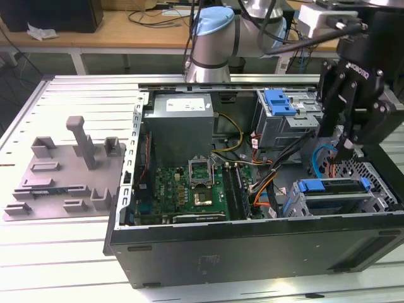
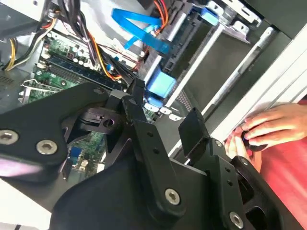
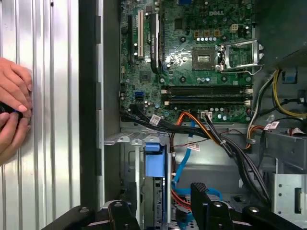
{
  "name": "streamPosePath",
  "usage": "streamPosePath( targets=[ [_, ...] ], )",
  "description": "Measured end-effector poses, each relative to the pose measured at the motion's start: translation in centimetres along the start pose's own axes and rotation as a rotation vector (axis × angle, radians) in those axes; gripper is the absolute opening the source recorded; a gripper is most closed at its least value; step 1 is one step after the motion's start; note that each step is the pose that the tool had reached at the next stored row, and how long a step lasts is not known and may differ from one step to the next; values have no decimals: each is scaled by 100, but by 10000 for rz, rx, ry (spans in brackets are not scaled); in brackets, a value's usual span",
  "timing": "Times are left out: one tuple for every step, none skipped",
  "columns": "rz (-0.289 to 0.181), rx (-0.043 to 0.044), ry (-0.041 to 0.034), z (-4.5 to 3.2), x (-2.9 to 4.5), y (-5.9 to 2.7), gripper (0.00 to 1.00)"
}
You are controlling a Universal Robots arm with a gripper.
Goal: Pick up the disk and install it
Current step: 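Insert the first disk wire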
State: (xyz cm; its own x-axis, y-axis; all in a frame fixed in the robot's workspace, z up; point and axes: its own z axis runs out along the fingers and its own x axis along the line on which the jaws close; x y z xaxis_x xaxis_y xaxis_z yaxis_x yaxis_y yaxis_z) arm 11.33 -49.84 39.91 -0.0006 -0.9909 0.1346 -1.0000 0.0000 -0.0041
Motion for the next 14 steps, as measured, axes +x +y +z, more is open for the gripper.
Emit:
streamPosePath(
  targets=[
    [0, 0, 99, -4, -38, 0, 56],
    [-1, 1, 209, -9, -69, 0, 56],
    [-2, 0, 456, -15, -115, 0, 56],
    [-5, -7, 760, -19, -151, -4, 56],
    [-8, -23, 1003, -20, -176, -13, 56],
    [-13, -46, 1213, -22, -195, -24, 56],
    [-17, -70, 1364, -23, -214, -33, 56],
    [-23, -94, 1480, -25, -234, -42, 56],
    [-33, -147, 1699, -33, -295, -70, 56],
    [-45, -195, 1852, -40, -349, -103, 56],
    [-51, -225, 1944, -43, -378, -125, 56],
    [-56, -248, 2009, -44, -401, -145, 56],
    [-63, -285, 2110, -47, -433, -172, 56],
    [-68, -306, 2169, -50, -455, -190, 56]
  ],
)
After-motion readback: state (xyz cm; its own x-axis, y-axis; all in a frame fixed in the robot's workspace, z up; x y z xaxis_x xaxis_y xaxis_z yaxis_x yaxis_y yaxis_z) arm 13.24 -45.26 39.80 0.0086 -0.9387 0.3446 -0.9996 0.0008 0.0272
